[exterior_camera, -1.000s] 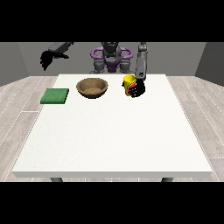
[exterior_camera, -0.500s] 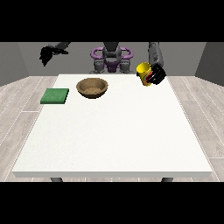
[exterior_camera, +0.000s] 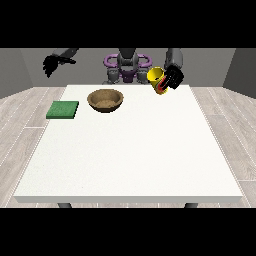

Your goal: Pick the cup and pour the ball into the bowl, then pick the bowl and place it on the pad

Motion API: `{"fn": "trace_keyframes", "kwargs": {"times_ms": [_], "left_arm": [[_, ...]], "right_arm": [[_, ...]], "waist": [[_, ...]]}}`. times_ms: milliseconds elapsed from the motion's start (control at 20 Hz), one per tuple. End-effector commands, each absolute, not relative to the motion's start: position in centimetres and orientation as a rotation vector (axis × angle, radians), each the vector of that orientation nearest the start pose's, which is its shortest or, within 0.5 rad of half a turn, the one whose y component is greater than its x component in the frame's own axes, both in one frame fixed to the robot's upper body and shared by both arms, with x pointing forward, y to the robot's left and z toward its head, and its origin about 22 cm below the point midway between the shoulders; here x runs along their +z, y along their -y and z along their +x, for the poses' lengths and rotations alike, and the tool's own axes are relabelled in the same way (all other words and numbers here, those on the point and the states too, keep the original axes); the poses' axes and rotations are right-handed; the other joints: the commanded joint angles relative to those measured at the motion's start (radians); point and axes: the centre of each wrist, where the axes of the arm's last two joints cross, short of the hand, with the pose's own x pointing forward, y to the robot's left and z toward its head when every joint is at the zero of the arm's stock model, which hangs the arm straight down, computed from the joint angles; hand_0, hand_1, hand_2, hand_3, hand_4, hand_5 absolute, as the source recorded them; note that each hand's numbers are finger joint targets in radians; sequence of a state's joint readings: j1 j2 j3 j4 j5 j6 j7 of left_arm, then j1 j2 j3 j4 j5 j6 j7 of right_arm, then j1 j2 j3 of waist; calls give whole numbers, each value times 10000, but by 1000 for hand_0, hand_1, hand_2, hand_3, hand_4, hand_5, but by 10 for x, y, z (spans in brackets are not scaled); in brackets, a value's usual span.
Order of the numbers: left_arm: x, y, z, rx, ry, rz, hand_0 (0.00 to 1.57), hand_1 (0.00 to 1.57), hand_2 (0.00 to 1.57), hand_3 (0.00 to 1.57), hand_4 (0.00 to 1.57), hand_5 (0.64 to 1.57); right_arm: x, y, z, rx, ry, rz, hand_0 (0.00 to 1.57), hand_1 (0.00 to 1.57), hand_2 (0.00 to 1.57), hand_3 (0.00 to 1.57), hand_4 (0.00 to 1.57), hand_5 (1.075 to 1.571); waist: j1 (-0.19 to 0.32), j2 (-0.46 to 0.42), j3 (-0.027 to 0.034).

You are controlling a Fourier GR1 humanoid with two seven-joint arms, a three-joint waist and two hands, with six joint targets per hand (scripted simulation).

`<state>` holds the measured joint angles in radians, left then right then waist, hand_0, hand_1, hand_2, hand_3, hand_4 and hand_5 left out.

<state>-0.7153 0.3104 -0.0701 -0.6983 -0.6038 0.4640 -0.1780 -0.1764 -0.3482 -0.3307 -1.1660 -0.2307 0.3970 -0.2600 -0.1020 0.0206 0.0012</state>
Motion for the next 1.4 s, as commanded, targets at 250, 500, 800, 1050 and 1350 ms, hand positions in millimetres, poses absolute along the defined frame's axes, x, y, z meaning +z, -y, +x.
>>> {"fn": "trace_keyframes", "kwargs": {"times_ms": [250, 500, 800, 1050, 1350], "left_arm": [[57, -193, 418, -9099, 15654, 12301, 1516, 1516, 1571, 1571, 1571, 1211], [62, -129, 416, -12091, 15583, 13823, 1553, 1553, 1571, 1571, 1530, 1298], [58, -76, 407, -15980, 14451, 15062, 1477, 1477, 1571, 1571, 1571, 1098], [44, -63, 399, -19263, 13009, 17261, 1533, 1533, 1571, 1571, 1556, 1164], [31, -31, 381, -21551, 11963, 18919, 1457, 1457, 1571, 1571, 1509, 1178]], "right_arm": [[-5, 406, 264, 442, 16657, 546, 0, 0, 0, 0, 0, 1570], [-26, 398, 261, -29, 16388, 449, 0, 0, 0, 0, 0, 1571], [-11, 408, 271, 387, 16136, 725, 0, 0, 0, 0, 0, 1571], [-21, 401, 269, 265, 16261, 966, 0, 0, 0, 0, 0, 1570], [-17, 431, 259, 129, 16467, 542, 0, 0, 0, 0, 0, 1571]], "waist": [[-250, -520, 5], [132, -850, 18], [-524, -897, 12], [-471, -941, 9], [-110, -598, 3]]}}
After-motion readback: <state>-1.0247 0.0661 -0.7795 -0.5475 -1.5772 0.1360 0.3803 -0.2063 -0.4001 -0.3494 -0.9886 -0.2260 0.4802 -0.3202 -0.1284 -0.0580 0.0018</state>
